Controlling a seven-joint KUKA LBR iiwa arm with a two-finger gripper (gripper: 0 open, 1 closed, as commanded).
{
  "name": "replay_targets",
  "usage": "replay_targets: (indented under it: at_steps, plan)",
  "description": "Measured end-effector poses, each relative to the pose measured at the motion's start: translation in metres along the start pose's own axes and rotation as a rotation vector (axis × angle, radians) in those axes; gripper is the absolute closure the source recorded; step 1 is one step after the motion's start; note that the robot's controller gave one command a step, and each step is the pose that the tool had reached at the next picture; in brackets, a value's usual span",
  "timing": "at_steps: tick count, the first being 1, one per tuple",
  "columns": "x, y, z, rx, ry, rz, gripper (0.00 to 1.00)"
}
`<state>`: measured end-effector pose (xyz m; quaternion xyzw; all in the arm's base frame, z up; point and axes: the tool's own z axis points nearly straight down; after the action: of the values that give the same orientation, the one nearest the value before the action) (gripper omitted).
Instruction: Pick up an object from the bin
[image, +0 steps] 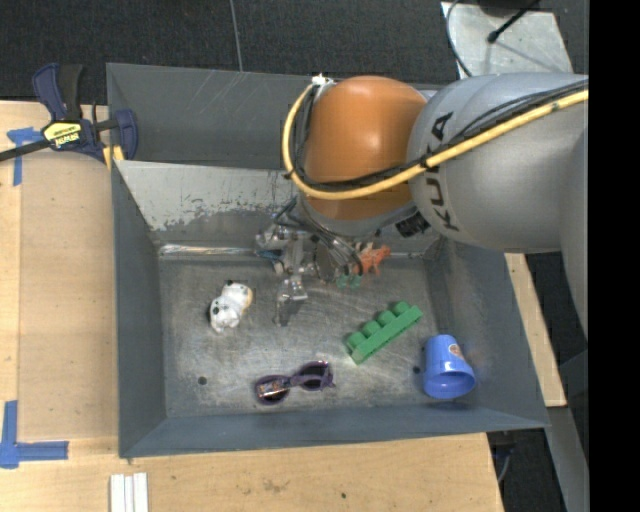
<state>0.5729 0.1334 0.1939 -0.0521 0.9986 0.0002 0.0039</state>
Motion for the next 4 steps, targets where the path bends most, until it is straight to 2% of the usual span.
replay_targets:
  at_steps: [1,2,3,4]
  plan:
    - [-0.030,0.021,0.032,-0.001,0.002,-0.305,0.00]
    - [-0.036,0.024,0.040,-0.001,0.004,-0.427,0.00]
    - [-0.037,0.030,0.104,-0.001,0.001,-0.773,0.00]
    - [-0.041,0.037,0.119,-0.004,-0.009,-0.679,1.00]
